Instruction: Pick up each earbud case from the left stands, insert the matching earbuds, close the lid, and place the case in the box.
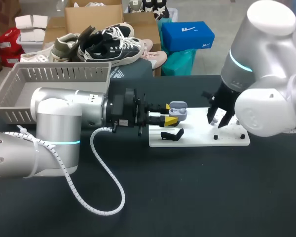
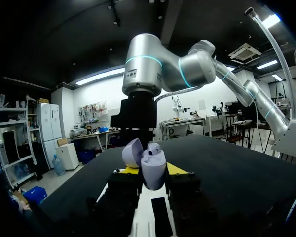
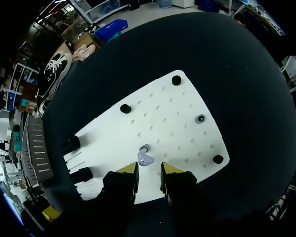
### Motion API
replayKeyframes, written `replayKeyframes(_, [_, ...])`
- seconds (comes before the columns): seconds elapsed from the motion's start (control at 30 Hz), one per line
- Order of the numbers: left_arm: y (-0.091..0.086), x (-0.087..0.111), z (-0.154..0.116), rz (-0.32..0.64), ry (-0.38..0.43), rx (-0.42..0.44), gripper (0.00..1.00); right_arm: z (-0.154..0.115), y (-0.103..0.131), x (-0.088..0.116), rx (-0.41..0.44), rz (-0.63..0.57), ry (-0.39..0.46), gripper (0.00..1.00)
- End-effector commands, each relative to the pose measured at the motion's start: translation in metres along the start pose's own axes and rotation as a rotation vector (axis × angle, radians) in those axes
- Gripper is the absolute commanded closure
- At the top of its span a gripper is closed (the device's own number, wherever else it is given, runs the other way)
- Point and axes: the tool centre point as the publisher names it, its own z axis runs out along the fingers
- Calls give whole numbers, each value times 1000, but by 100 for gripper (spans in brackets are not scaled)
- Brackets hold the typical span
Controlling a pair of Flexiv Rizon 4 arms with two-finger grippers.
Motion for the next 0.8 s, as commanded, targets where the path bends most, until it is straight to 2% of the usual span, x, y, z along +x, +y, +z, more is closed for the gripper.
replayKeyframes(0.03, [-1, 0, 0, 2, 0, -5, 100, 4, 1, -2, 5, 2, -5, 74])
replayKeyframes(0.47, [-1, 0, 0, 2, 0, -5, 100, 5, 6, -7, 11, -18, 1, 74])
replayKeyframes(0.8, [-1, 0, 0, 2, 0, -5, 100, 8, 6, -8, 16, -25, 18, 84])
